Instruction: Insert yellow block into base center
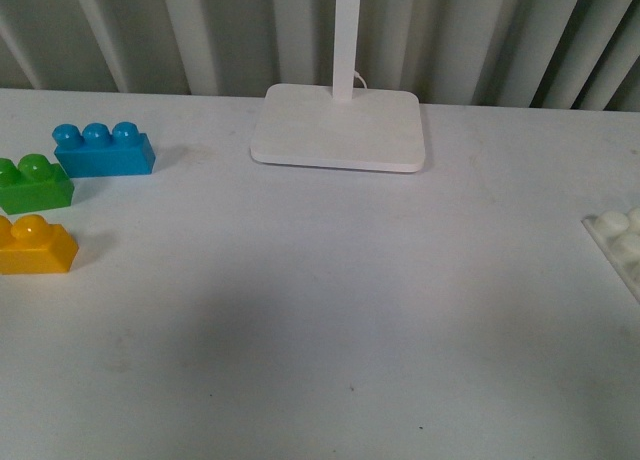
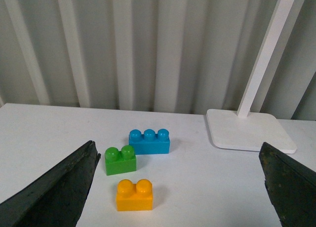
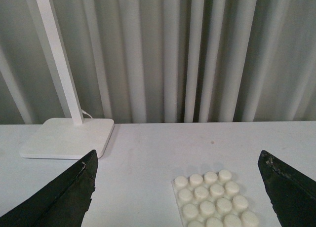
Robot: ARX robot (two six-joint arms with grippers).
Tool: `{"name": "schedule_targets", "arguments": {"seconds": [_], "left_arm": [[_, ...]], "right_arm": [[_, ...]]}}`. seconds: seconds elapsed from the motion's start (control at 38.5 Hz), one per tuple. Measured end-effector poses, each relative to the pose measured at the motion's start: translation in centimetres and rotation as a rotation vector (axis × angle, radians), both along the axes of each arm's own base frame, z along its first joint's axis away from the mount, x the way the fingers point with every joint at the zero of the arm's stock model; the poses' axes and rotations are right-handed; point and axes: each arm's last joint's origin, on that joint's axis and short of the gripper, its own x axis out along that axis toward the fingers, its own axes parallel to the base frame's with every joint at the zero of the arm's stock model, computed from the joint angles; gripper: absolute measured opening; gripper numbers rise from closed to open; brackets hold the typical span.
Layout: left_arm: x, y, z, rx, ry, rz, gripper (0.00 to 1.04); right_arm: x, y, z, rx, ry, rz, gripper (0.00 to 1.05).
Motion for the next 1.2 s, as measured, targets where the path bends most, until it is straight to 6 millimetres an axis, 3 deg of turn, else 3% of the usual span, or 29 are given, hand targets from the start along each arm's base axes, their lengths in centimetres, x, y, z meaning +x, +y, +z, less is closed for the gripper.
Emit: {"name": "schedule_targets", "arguments": {"seconds": [0.78,0.86,0.94,1.07,1.14,1.2], "left_arm": [[0.0,0.0,0.0,0.0,0.0,0.0,0.98],[0.0,0.0,0.0,0.0,0.0,0.0,0.98],[0.0,0.0,0.0,0.0,0.0,0.0,0.98],[0.0,0.0,0.0,0.0,0.0,0.0,0.98],[0.0,0.0,0.0,0.0,0.0,0.0,0.98],[0.0,0.0,0.0,0.0,0.0,0.0,0.98]], "right_arm": [[0.0,0.0,0.0,0.0,0.0,0.0,0.95],[0.3,-0.1,0.0,0.086,0.294,0.07,0.95],[2.2,-1.3,-0.1,0.147,0.408,0.062,0.95],[5.7,-4.1,0.5,0.138,0.391,0.02,0.95],[9.4,-6.9,0.2,0.102,0.388,-0.002,0.95],[12.0,-8.6,-1.2,0.104,0.451,0.003,0.95]]}}
